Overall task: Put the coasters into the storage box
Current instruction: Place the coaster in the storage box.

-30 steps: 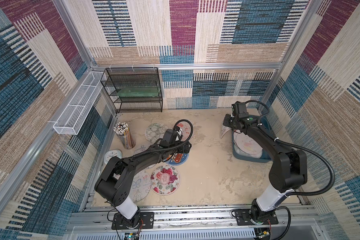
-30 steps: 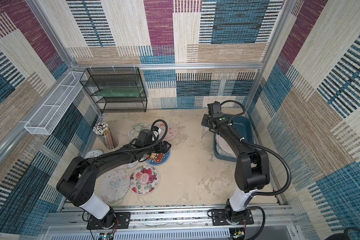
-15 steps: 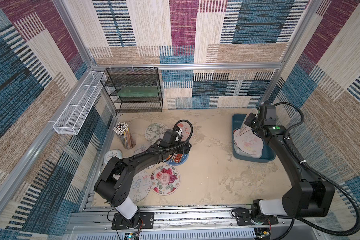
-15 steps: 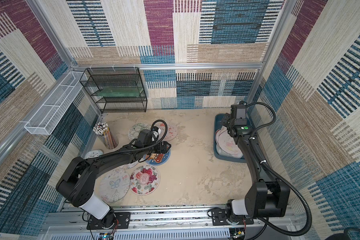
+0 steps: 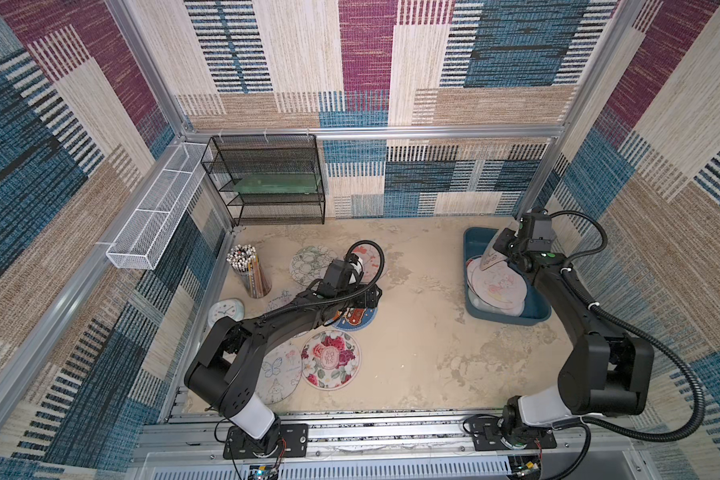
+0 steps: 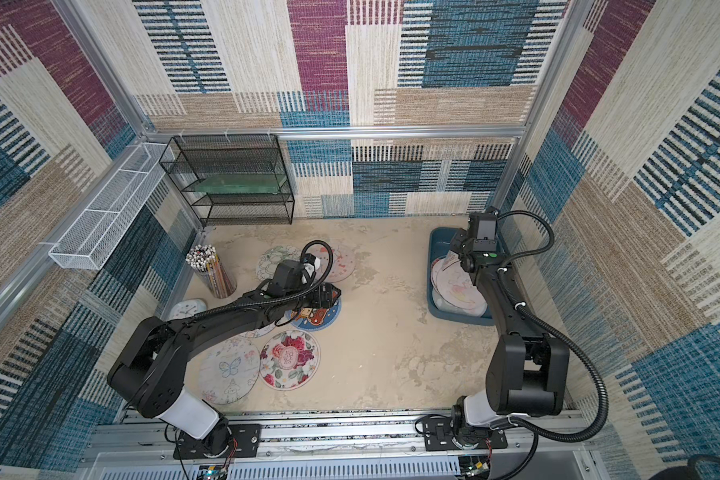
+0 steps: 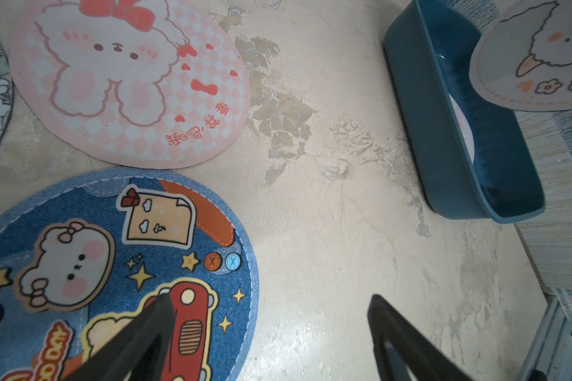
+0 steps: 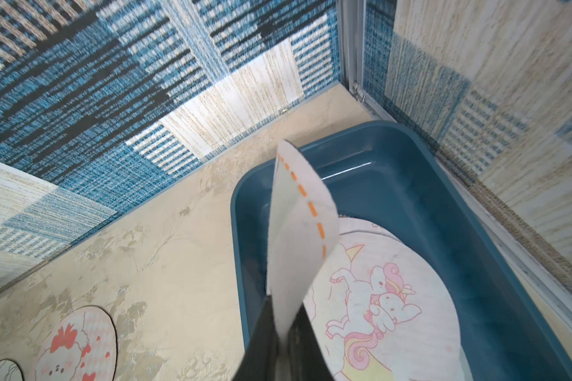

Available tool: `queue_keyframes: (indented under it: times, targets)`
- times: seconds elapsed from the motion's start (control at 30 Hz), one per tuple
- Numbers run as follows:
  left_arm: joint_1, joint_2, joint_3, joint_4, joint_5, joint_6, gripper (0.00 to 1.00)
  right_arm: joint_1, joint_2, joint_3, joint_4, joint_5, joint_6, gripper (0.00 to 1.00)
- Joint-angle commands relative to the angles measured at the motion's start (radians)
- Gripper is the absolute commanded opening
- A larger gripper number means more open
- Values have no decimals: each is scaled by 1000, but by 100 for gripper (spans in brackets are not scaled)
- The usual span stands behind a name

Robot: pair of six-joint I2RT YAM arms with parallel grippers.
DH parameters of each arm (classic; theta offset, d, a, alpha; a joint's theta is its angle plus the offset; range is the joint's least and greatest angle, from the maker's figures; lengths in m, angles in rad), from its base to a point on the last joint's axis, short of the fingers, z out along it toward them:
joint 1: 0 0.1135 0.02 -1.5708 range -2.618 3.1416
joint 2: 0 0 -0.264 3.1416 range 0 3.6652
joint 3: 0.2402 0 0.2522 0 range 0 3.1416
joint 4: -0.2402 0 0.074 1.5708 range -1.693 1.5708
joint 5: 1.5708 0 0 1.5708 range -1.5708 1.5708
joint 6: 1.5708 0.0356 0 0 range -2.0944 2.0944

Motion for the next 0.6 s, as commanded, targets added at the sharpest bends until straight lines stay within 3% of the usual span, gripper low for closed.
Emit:
queue_keyframes:
  times: [0.0, 0.23, 0.37, 0.57]
  targets:
    - [1, -9, -4, 21, -17, -11, 91, -4, 26, -30, 94, -23, 11, 5]
    - [1, -8, -4, 30, 4, -4, 91, -48, 101, -111, 50, -18, 58, 5]
    - [1, -6, -8, 70, 72, 14, 91, -67, 122, -128, -20, 1, 78, 7]
    - [1, -10, -21, 131, 137, 15, 92, -85, 115, -153, -73, 3, 94, 21]
